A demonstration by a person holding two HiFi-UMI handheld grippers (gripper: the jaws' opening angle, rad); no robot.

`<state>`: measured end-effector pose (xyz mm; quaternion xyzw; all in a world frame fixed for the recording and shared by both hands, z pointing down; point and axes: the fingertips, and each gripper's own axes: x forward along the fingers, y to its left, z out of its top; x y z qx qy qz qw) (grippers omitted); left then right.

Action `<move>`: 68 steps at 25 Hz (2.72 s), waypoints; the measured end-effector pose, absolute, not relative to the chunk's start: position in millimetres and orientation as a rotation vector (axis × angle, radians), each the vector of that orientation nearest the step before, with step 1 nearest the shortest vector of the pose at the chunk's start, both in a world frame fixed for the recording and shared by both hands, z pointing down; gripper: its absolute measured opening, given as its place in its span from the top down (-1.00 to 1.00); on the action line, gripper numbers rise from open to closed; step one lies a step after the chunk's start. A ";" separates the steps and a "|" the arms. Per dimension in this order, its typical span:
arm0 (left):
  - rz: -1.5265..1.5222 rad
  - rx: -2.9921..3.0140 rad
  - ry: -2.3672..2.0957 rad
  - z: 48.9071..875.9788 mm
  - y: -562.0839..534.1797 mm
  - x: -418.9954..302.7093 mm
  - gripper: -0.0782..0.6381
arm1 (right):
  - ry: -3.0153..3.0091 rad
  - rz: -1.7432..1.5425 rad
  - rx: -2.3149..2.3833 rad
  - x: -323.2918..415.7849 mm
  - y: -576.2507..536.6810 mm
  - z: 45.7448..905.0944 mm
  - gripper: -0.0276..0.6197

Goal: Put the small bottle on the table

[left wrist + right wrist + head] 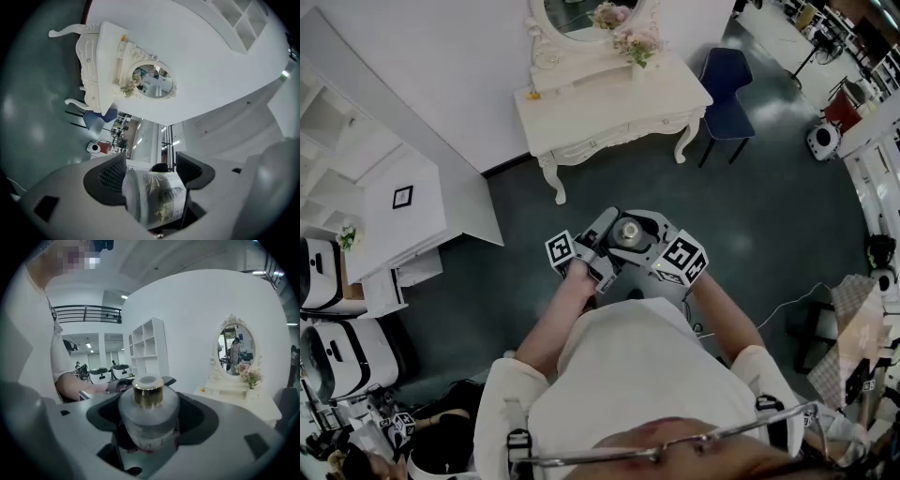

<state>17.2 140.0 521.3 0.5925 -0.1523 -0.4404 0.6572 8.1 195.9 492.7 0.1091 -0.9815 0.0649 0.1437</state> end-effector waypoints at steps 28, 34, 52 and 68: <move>-1.014 1.337 -0.386 535.2 154.8 81.0 -0.11 | -2.842 0.188 0.255 74.0 211.5 505.2 -0.15; -1.026 1.322 -0.396 538.5 152.8 98.0 -0.11 | -2.840 0.198 0.235 91.5 208.8 507.7 -0.15; -0.981 1.308 -0.373 550.6 67.4 56.1 -0.11 | -2.820 0.244 0.285 46.8 122.7 520.7 -0.15; -0.879 1.337 -0.288 546.6 -46.9 -22.8 -0.11 | -2.801 0.244 0.457 -38.6 7.4 516.7 -0.15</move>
